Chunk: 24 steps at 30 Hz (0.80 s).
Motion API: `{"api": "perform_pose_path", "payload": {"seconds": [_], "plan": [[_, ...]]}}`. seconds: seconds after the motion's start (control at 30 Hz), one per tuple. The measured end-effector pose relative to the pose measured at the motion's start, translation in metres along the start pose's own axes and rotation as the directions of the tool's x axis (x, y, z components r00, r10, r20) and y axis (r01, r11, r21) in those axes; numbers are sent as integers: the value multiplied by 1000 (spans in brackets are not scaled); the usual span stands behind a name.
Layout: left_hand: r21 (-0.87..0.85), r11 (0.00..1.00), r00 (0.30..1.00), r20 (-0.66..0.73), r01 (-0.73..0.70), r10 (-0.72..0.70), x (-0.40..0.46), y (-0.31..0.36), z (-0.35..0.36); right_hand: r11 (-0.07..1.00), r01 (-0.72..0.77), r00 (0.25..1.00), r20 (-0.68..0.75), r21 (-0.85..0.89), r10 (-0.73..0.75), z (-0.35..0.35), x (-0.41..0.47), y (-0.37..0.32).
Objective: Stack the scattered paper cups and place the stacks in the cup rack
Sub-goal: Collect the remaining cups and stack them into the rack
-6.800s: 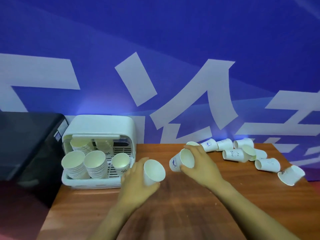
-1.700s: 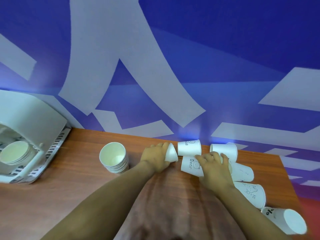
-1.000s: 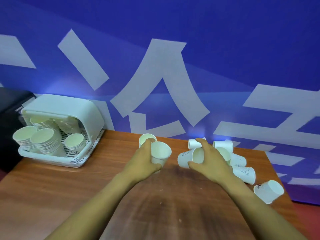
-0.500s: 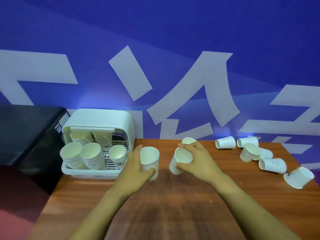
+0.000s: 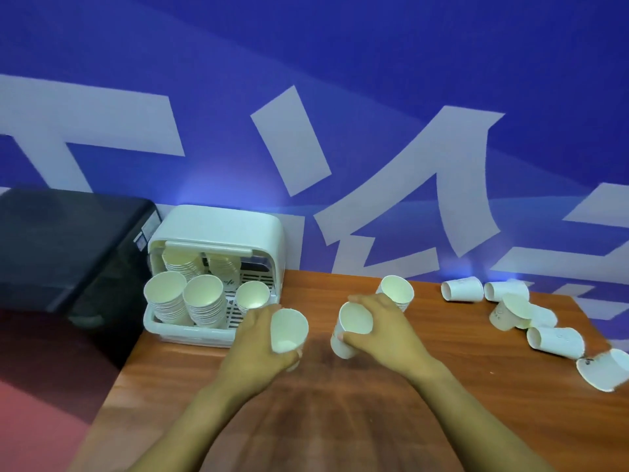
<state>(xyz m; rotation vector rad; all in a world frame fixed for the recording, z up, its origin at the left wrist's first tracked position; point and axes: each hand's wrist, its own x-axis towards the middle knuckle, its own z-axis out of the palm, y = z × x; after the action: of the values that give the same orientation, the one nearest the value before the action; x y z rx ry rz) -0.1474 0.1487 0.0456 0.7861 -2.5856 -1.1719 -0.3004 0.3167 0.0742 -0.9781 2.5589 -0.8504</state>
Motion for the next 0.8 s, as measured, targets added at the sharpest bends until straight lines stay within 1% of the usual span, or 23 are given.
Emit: {"api": "perform_pose_path", "payload": {"seconds": [0.07,0.23,0.4,0.5,0.67,0.8], "plan": [[6,1000,1000,-14,17,-17,-2,-8,-6,1000,11,1000,25,-15,-10,11,9,0],[135,990,997,-77,33,-23,4,-30,-33,999,29,995,96,-42,-25,37,14,-12],[154,988,993,-114,3,15,36,-42,-55,998,22,998,57,-57,-19,38,30,-22],[186,982,994,-87,-45,62,55,-46,-56,999,11,999,36,-46,-9,38,37,-28],[336,934,992,36,-123,118,79,-66,-43,998,-28,999,19,-54,29,42,54,-28],[345,930,992,20,-124,125,95,-75,-36,995,-59,998,32,-77,62,48,62,-22]]}}
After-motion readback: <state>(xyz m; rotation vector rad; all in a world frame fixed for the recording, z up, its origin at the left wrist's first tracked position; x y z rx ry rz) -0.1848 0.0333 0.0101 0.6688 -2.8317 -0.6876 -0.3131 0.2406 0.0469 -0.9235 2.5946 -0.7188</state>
